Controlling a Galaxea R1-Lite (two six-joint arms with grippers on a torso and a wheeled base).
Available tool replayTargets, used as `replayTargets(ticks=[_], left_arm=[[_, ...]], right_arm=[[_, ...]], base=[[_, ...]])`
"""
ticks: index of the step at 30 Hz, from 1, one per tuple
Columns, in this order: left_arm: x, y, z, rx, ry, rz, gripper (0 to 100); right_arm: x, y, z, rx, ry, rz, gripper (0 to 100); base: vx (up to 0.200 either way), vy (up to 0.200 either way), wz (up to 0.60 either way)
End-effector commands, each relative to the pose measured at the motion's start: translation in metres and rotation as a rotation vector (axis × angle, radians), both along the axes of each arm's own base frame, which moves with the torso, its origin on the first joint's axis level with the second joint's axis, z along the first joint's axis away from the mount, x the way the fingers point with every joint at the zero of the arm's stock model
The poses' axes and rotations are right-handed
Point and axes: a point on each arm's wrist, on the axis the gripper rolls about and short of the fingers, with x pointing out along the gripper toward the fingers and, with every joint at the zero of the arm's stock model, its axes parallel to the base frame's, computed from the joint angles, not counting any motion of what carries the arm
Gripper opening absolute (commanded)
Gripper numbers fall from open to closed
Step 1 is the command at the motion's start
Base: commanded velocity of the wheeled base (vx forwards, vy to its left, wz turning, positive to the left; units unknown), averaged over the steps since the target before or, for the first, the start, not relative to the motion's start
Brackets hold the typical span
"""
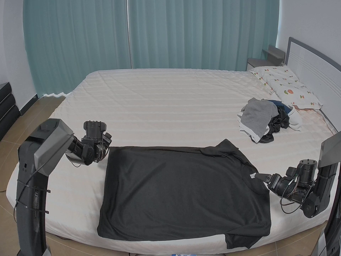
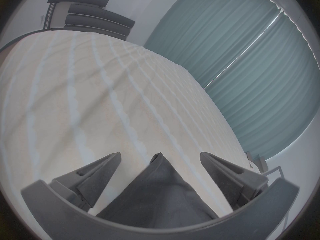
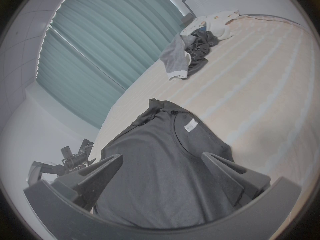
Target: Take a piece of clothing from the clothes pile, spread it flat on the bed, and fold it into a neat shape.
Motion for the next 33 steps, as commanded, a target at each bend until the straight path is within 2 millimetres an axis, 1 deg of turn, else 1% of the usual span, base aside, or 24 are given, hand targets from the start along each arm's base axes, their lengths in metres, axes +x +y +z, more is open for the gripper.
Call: replayTargets(ticks=[1,3,4,6,10,11,12,15,17,18,20,22,24,25,27,28,30,33], left_arm=[[-0.061,-0.014,0.071,-0.040,-0.024,-0.064,100],[-0.078,-0.017,0.075,-0.051,0.000,-0.087,100],[-0.094,-0.019,0.073,-0.068,0.032,-0.116,100],[-0.113,-0.023,0.067,-0.104,0.074,-0.147,100],[-0.143,-0.032,0.052,-0.189,0.108,-0.162,100],[-0.145,-0.032,0.050,-0.194,0.111,-0.163,100],[-0.156,-0.031,0.044,-0.204,0.119,-0.172,100],[-0.174,-0.028,0.032,-0.226,0.128,-0.196,100],[-0.187,-0.026,0.023,-0.257,0.139,-0.224,100],[-0.191,-0.026,0.020,-0.277,0.137,-0.236,100],[-0.191,-0.026,0.013,-0.310,0.111,-0.249,100],[-0.191,-0.026,0.012,-0.312,0.078,-0.245,100],[-0.194,-0.024,0.009,-0.320,0.081,-0.246,100],[-0.195,-0.024,0.008,-0.319,0.084,-0.246,100],[-0.197,-0.024,0.009,-0.320,0.084,-0.247,100],[-0.198,-0.024,0.009,-0.320,0.085,-0.247,100],[-0.198,-0.024,0.007,-0.318,0.092,-0.250,100],[-0.199,-0.024,0.007,-0.318,0.093,-0.248,100]], right_arm=[[0.037,0.017,0.008,-0.037,-0.064,0.064,100],[0.048,0.022,0.014,-0.042,-0.061,0.066,100],[0.062,0.028,0.017,-0.049,-0.055,0.061,100],[0.081,0.038,0.020,-0.049,-0.053,0.053,100],[0.114,0.059,0.019,0.008,-0.055,0.032,100],[0.116,0.060,0.019,0.010,-0.055,0.032,100],[0.125,0.068,0.013,0.010,-0.047,0.045,100],[0.142,0.077,0.011,0.008,-0.044,0.056,100],[0.153,0.083,0.006,0.003,-0.007,0.066,100],[0.159,0.086,0.005,0.003,0.007,0.068,100],[0.175,0.091,0.003,0.008,0.022,0.065,100],[0.186,0.096,-0.001,0.022,0.033,0.049,100],[0.196,0.101,-0.007,0.052,0.044,0.025,100],[0.199,0.103,-0.012,0.057,0.053,0.022,100],[0.202,0.110,-0.028,0.048,0.088,0.026,100],[0.204,0.110,-0.032,0.043,0.094,0.023,100],[0.207,0.111,-0.036,0.033,0.097,0.005,100],[0.211,0.110,-0.032,0.022,0.102,-0.009,100]], base=[[0.000,0.000,0.00],[0.000,0.000,0.00],[0.000,0.000,0.00],[0.000,0.000,0.00],[0.000,0.000,0.00],[0.000,0.000,0.00],[0.000,0.000,0.00],[0.000,0.000,0.00],[0.000,0.000,0.00],[0.000,0.000,0.00],[0.000,0.000,0.00],[0.000,0.000,0.00],[0.000,0.000,0.00],[0.000,0.000,0.00],[0.000,0.000,0.00],[0.000,0.000,0.00],[0.000,0.000,0.00],[0.000,0.000,0.00]])
